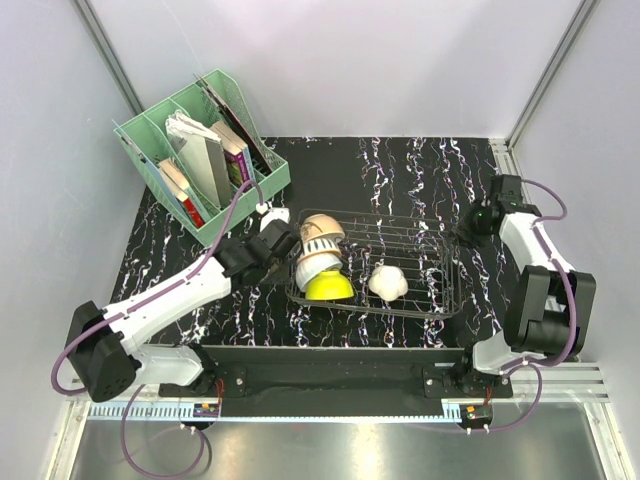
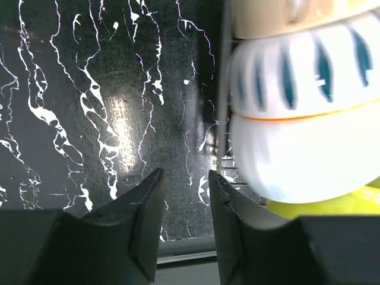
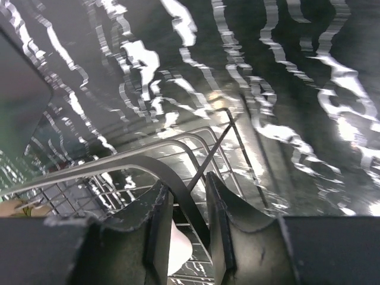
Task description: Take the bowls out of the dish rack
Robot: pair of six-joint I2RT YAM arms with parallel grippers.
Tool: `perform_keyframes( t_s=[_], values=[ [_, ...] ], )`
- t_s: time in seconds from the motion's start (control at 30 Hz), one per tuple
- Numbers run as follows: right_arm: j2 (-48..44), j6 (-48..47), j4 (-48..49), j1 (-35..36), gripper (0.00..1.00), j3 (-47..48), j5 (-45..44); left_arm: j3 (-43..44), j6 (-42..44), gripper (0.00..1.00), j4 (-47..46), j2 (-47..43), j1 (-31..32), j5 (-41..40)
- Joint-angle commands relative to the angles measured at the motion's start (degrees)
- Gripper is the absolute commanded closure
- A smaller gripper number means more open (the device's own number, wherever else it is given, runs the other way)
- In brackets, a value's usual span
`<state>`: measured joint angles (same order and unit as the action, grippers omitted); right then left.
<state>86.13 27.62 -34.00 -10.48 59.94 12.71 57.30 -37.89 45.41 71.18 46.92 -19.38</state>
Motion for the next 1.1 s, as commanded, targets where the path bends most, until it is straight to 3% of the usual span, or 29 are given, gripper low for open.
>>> perform_keyframes(
  t_s=[0.0,0.4,0.6,0.77,0.9,1.07],
  values=[
    [2.2,3.8,2.6,4.2,0.68,2.5,2.9,2.5,1.7,0.55,-1.1,0.3,0.0,-1.2],
    [9.4,6.5,4.4,10.1,0.65,8.3,2.8,0.3,3.6,0.53,-2.6,4.0,-3.7,-2.9],
    [10.6,9.4,6.0,13.5,0.64,8.8,1.8,-3.7,3.7,0.65,-6.3,3.9,-8.2,0.0],
    [11.3,10.2,8.7,14.8,0.55,7.6,3.1,-4.7,4.6,0.78,-7.4,3.0,-10.7,-0.8],
    [11.9,9.6,8.8,15.0,0.48,8.2,2.6,-3.8,6.2,0.78,-7.5,3.2,-12.3,-0.8],
    [10.6,8.8,8.2,15.0,0.24,8.7,1.8,-2.6,6.4,0.57,-6.9,3.6,-13.1,-1.8]
  ],
)
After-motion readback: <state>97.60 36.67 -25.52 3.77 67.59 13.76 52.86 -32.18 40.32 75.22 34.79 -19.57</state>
